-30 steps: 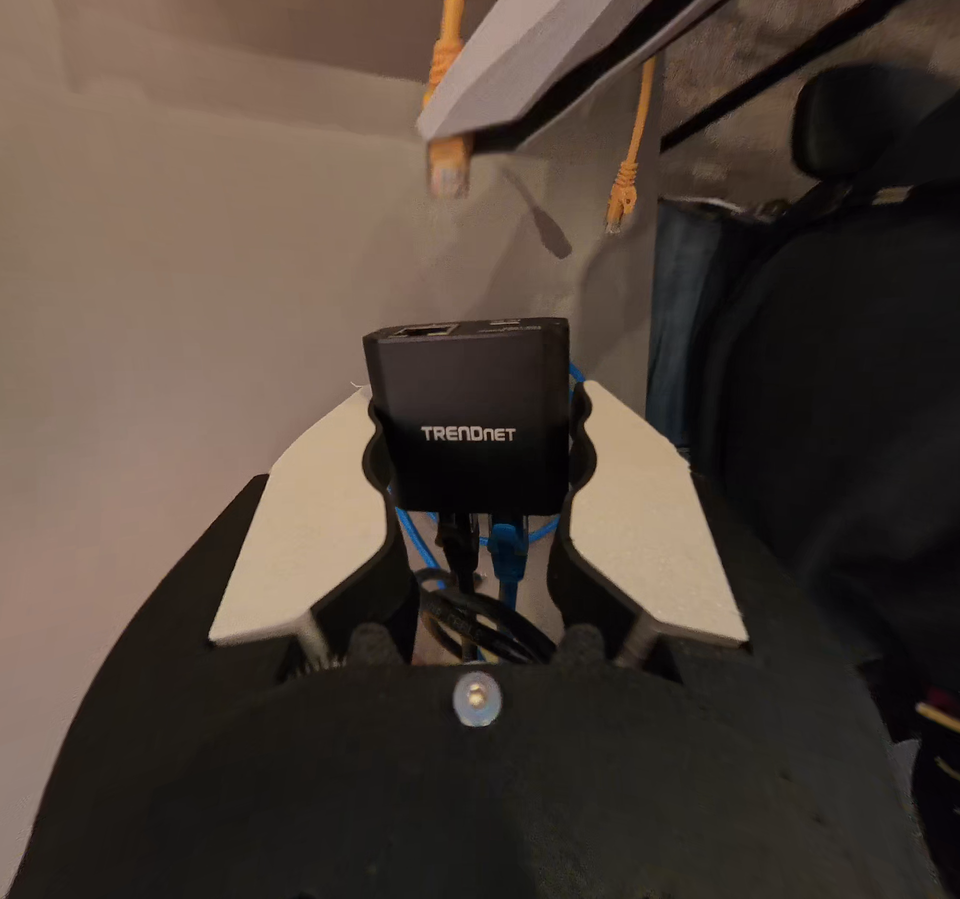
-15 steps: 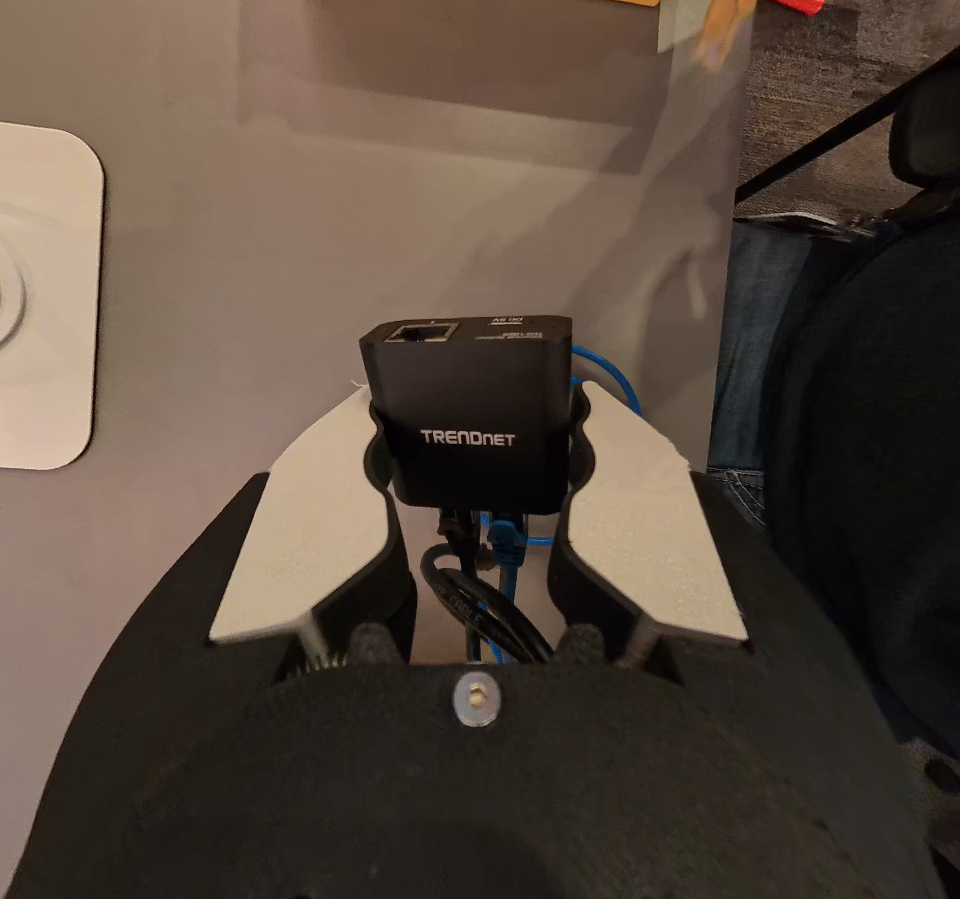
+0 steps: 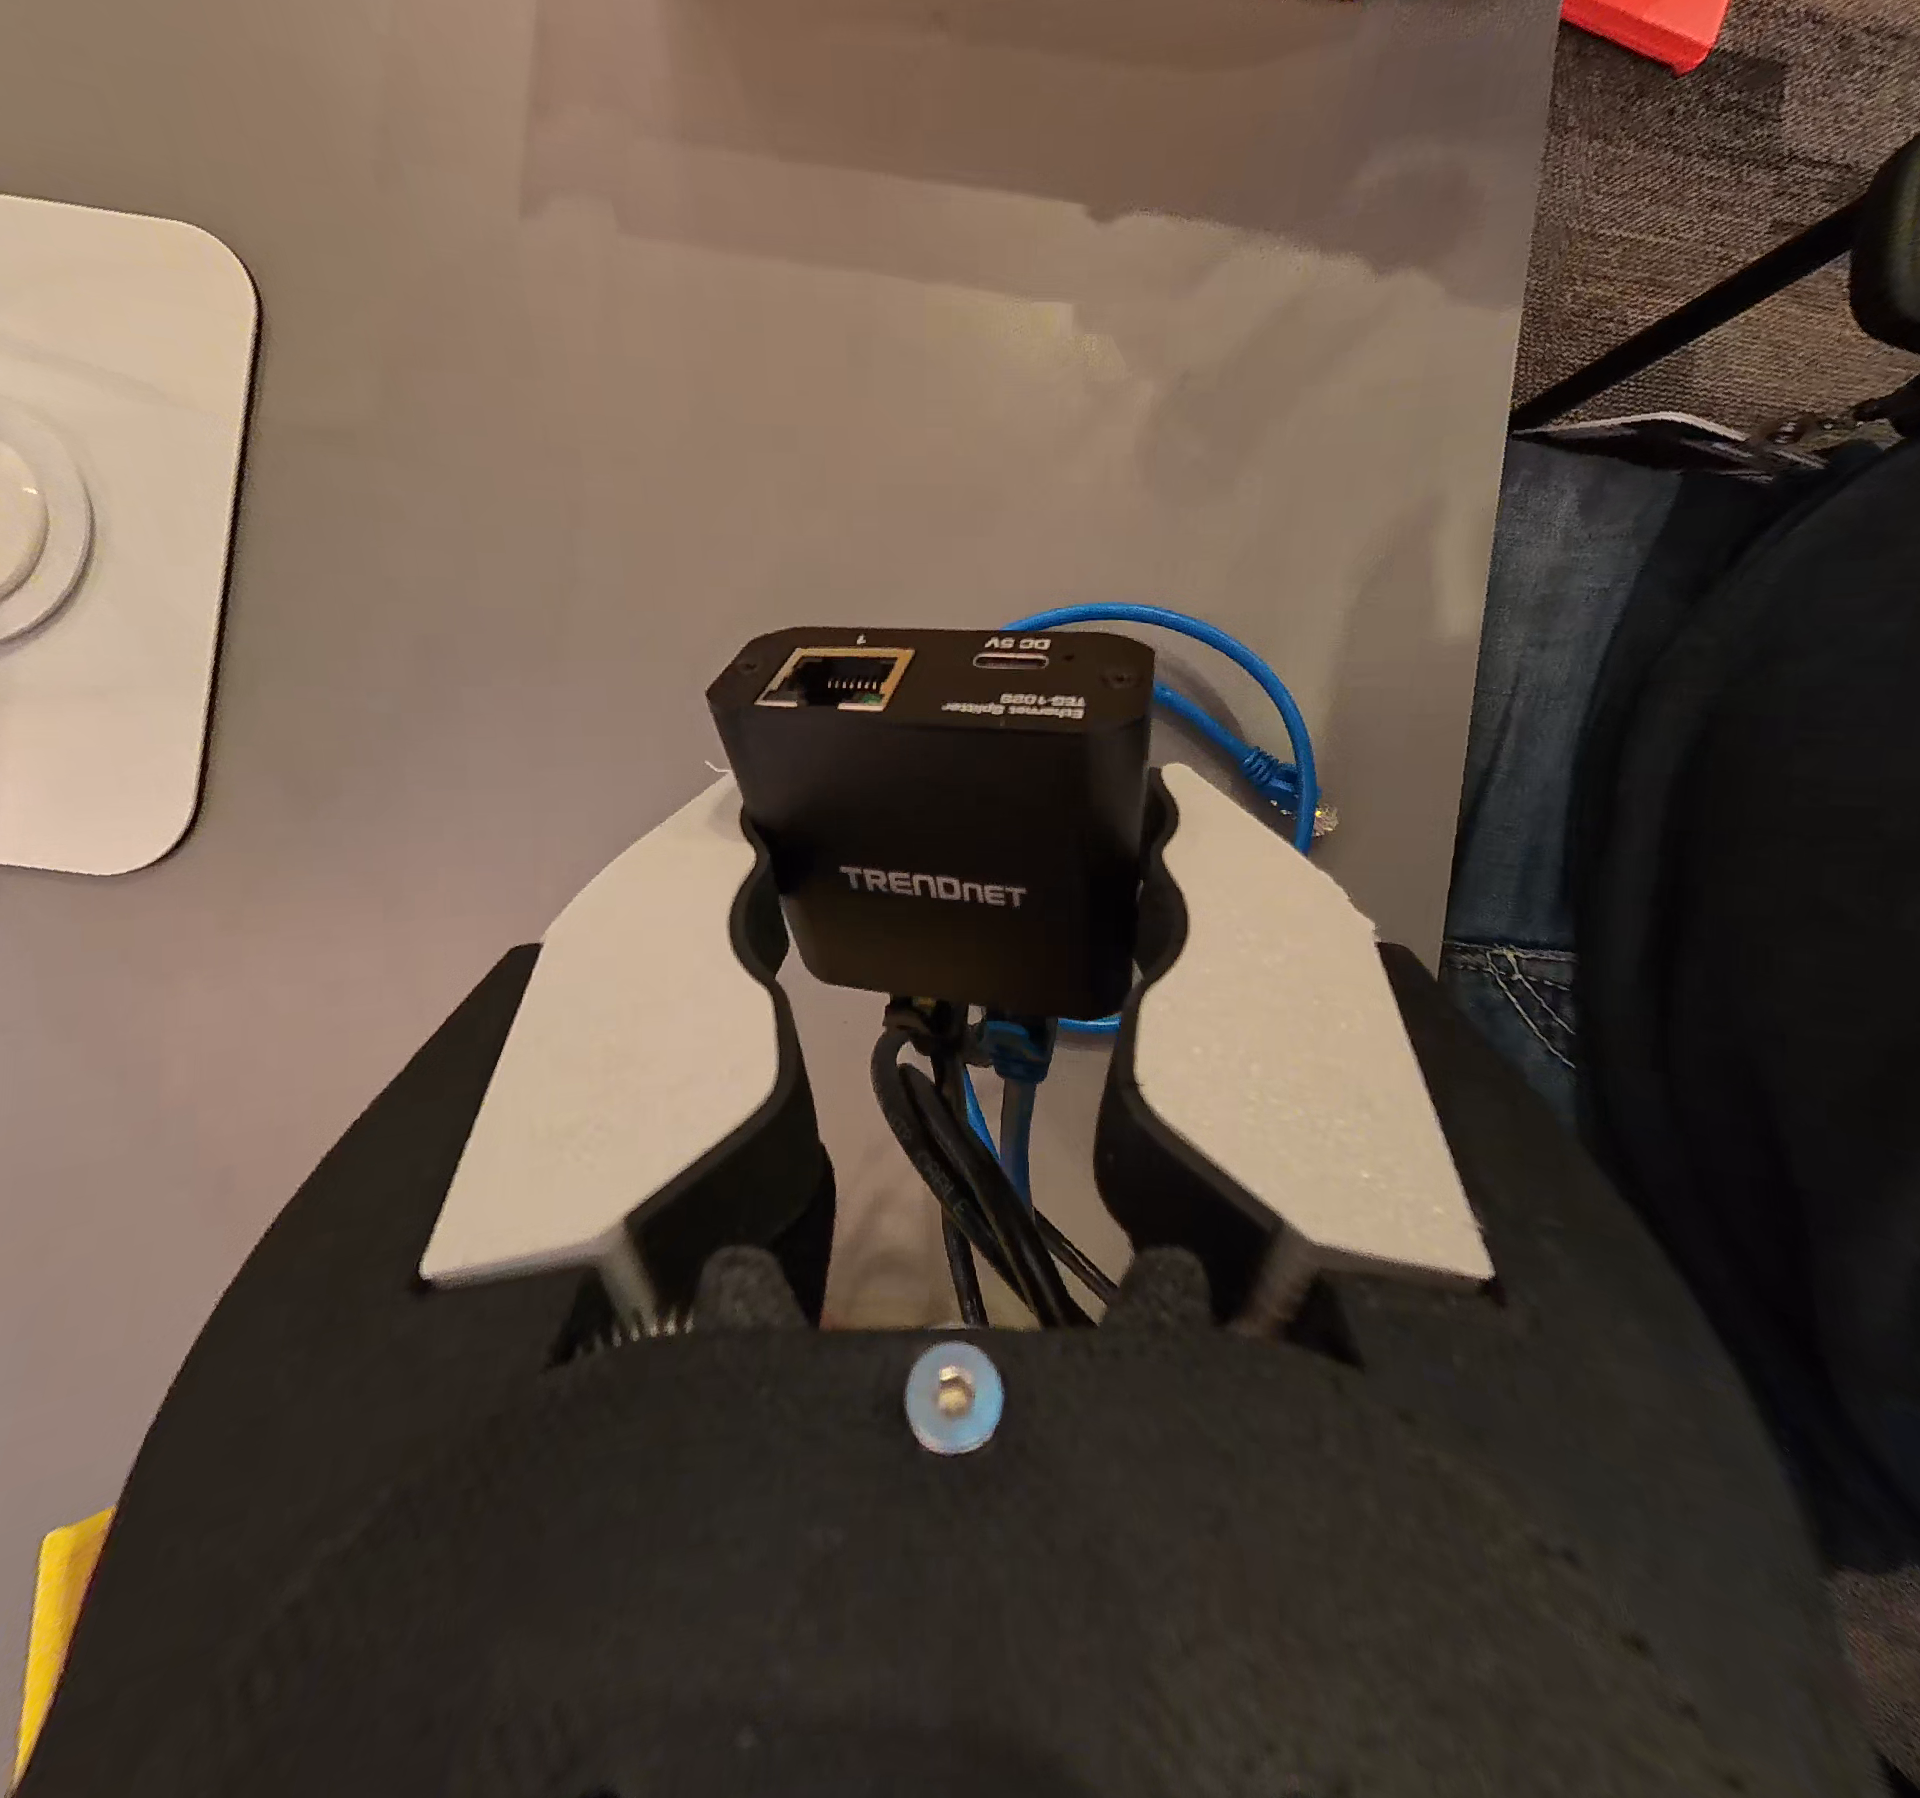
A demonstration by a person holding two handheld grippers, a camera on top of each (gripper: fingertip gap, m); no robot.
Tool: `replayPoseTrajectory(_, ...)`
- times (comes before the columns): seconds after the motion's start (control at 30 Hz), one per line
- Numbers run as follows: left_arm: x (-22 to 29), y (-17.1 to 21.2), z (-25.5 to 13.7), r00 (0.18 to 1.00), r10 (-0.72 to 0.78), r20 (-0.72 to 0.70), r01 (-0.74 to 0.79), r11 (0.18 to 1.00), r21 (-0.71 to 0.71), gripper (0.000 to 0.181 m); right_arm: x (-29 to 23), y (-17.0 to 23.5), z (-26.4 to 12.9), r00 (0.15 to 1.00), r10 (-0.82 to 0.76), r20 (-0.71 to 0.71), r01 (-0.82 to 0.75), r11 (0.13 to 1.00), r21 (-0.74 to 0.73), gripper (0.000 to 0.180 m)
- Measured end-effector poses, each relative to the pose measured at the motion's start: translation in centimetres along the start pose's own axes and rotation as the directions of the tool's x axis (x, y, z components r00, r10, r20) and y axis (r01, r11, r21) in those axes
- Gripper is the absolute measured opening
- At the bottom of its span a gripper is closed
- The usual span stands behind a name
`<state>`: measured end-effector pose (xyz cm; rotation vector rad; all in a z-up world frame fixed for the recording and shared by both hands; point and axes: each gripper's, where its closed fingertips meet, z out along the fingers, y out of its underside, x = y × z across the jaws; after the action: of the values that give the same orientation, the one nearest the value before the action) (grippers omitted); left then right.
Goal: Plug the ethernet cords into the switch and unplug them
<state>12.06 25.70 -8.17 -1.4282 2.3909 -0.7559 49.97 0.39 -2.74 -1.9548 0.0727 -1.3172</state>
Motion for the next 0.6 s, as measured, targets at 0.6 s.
replayPoseTrajectory(0.6, -0.6, 0.2, -0.1, 1.000, -0.012, 0.023, 0.012, 1.000, 0.010, 0.065, -7.4, 7.8, 0.9, 0.988, -0.041, 0.152, 0.078, 0.967, -0.243, 0.019)
